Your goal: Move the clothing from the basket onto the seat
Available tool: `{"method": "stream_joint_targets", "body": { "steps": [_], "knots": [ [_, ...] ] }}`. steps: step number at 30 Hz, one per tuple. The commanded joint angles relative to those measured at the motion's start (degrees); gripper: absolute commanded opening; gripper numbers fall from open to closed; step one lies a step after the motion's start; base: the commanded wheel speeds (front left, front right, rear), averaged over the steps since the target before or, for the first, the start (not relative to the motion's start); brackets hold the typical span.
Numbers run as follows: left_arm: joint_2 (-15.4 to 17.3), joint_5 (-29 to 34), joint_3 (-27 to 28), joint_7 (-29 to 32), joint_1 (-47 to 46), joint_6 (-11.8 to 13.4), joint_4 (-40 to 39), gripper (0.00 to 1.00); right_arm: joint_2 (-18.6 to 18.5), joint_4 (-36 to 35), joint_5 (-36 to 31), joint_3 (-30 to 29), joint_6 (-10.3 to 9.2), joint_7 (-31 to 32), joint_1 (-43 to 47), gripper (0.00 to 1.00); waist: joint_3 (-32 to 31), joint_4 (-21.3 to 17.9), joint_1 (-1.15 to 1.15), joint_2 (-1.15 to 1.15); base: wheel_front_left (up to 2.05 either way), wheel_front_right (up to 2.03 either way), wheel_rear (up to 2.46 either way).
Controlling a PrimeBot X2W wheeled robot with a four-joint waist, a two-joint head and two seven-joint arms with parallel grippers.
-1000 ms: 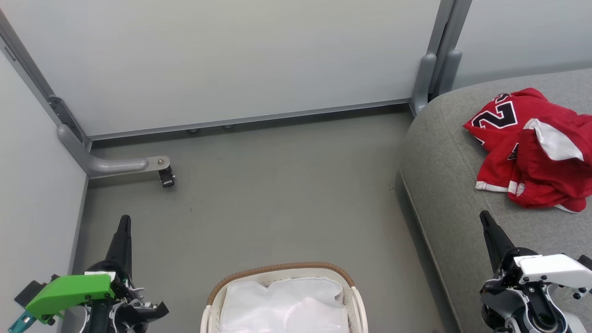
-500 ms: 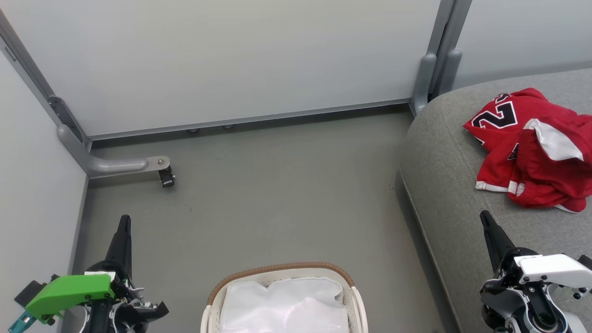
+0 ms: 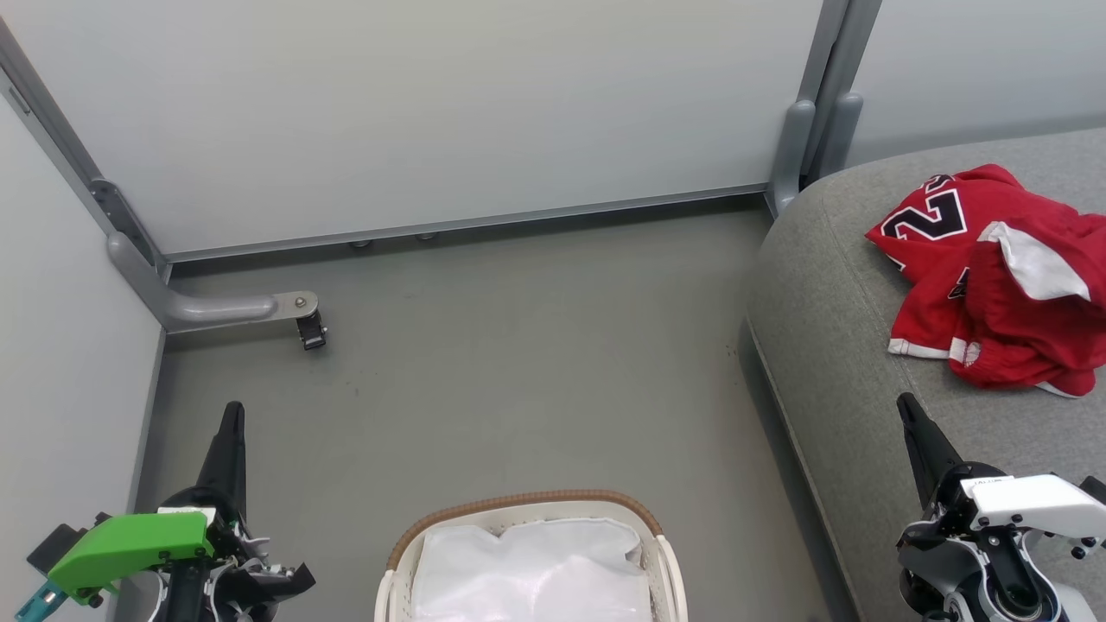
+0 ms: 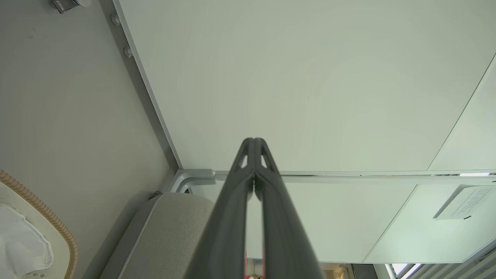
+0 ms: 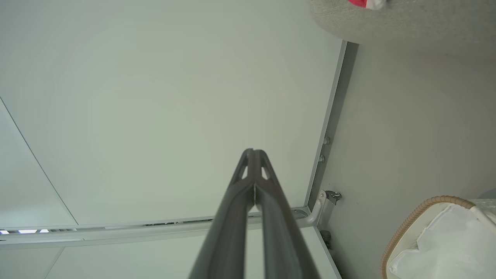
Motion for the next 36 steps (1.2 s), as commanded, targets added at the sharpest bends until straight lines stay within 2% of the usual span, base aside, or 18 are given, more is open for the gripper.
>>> {"method": "stream_joint_targets", "body": {
  "steps": [1, 36],
  "knots": [
    [0.3, -0.2, 0.1, 0.2, -0.6, -0.2, -0.1, 0.0, -0.1, -0.2, 0.0, -0.2, -0.02, 0.3, -0.5, 0.0, 0.0, 0.0, 0.0, 0.0, 0.0, 0.0, 0.0],
    [0.3, -0.2, 0.1, 0.2, -0.6, -0.2, -0.1, 0.0, -0.1, -0.2, -0.1, -0.3, -0.02, 0.3, -0.5, 0.0, 0.0, 0.0, 0.0, 0.0, 0.0, 0.0, 0.0]
  ]
}}
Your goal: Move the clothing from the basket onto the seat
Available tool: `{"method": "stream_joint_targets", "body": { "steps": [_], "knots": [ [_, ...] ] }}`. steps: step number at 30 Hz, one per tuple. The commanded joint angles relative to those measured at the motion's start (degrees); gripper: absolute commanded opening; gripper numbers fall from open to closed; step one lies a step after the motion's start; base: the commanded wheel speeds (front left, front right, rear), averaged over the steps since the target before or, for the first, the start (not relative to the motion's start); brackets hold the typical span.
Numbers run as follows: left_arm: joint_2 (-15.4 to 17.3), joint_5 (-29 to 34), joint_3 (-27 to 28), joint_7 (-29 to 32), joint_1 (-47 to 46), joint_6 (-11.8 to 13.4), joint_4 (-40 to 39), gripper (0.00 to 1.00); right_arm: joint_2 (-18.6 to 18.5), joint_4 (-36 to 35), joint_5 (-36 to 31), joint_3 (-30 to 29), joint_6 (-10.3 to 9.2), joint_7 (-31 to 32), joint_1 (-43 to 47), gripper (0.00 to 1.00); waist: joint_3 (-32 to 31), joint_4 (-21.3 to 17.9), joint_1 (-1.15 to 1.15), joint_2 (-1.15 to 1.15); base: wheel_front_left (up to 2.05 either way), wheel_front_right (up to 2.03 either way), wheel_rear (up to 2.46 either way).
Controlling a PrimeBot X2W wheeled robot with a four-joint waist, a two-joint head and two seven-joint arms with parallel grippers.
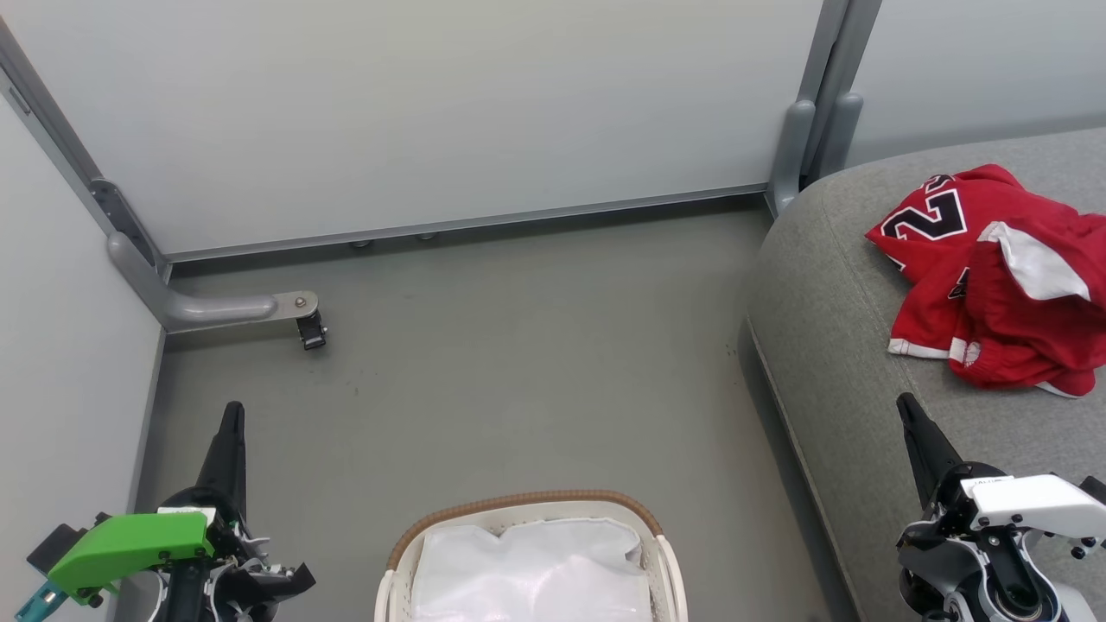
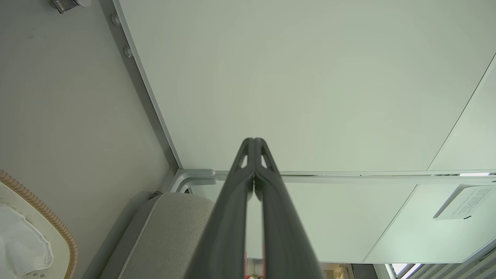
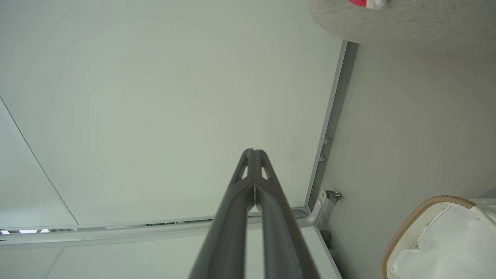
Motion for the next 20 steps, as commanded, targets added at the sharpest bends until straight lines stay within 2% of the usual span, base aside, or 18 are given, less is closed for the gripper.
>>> {"method": "stream_joint_targets", "body": {
  "steps": [1, 20],
  "knots": [
    [0.3, -0.2, 0.1, 0.2, -0.6, -0.2, -0.1, 0.0, -0.2, -0.2, -0.1, -0.2, -0.02, 0.2, -0.5, 0.0, 0.0, 0.0, 0.0, 0.0, 0.0, 0.0, 0.0],
    [0.3, -0.2, 0.1, 0.2, -0.6, -0.2, -0.1, 0.0, -0.1, -0.2, -0.2, -0.2, -0.02, 0.2, -0.5, 0.0, 0.0, 0.0, 0.0, 0.0, 0.0, 0.0, 0.0]
  ]
}}
